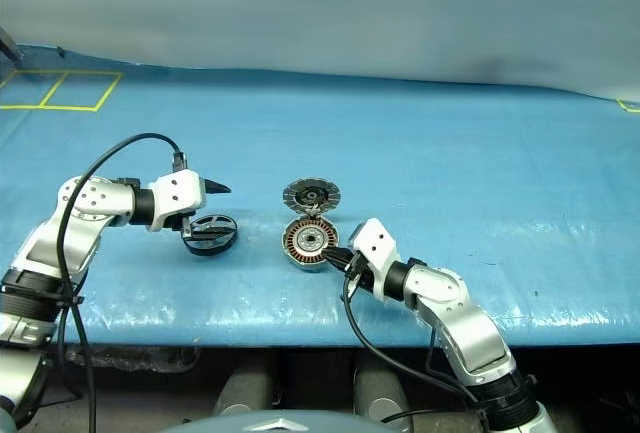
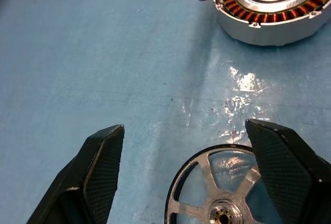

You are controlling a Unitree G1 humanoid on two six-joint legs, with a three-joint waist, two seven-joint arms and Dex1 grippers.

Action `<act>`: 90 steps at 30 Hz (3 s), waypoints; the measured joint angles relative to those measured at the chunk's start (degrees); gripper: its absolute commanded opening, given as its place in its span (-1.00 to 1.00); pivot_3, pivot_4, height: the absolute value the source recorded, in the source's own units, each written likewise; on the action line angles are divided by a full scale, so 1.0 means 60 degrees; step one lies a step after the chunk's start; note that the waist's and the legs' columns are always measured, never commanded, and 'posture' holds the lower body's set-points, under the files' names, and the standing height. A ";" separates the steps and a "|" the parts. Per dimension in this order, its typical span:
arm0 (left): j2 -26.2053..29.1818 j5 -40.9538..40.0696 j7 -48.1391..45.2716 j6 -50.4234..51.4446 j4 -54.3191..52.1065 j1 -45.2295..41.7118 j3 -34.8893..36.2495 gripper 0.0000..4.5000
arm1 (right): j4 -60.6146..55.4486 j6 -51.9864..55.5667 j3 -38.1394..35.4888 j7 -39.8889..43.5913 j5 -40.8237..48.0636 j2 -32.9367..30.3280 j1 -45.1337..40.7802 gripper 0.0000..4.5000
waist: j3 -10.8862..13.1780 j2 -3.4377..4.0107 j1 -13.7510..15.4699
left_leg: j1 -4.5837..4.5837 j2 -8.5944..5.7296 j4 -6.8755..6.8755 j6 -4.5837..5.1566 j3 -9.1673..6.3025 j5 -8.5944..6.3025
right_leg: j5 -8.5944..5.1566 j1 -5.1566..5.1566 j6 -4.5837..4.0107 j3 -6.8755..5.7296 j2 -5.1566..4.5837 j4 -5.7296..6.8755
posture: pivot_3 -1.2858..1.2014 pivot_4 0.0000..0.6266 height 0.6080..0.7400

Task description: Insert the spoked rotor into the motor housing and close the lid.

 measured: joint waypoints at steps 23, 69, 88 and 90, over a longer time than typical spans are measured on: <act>0.0327 0.1146 -0.3508 -0.1280 0.2278 -0.2268 -0.1222 0.82 | -0.0001 -0.0477 0.0207 -0.0663 -0.0193 0.0561 0.0493 -0.99 | 0.0000 -0.0002 0.0001 | -0.0006 0.0000 0.0014 0.0001 -0.0012 0.0001 | -0.0001 0.0003 0.0000 -0.0004 0.0007 0.0014 | 0.03 -0.52 1.00; -0.0315 0.3009 -0.4121 -0.3475 0.3722 -0.3345 -0.2546 0.82 | -0.0297 0.0285 0.0220 -0.0109 0.0015 -0.0134 -0.0124 -0.99 | -0.0001 -0.0003 0.0004 | -0.0009 -0.0001 0.0051 0.0003 -0.0025 0.0002 | 0.0014 0.0020 0.0024 0.0000 0.0015 0.0033 | 0.03 -0.52 1.00; -0.0445 0.3098 -0.3917 -0.3517 0.3720 -0.3082 -0.2559 -0.02 | -0.0340 0.0395 0.0215 -0.0234 0.0017 -0.0130 -0.0112 -1.00 | -0.0002 -0.0004 0.0008 | -0.0007 0.0000 0.0082 0.0003 -0.0026 0.0002 | 0.0017 0.0032 0.0029 0.0002 0.0015 0.0045 | 0.03 -0.52 1.00; -0.0444 0.3063 -0.3854 -0.3558 0.3721 -0.3074 -0.2550 -0.02 | -0.0340 0.0394 0.0195 -0.0255 0.0015 -0.0130 -0.0107 -1.00 | -0.0002 -0.0004 0.0009 | -0.0007 0.0000 0.0087 0.0003 -0.0026 0.0002 | 0.0018 0.0034 0.0031 0.0002 0.0015 0.0046 | 0.03 -0.52 1.00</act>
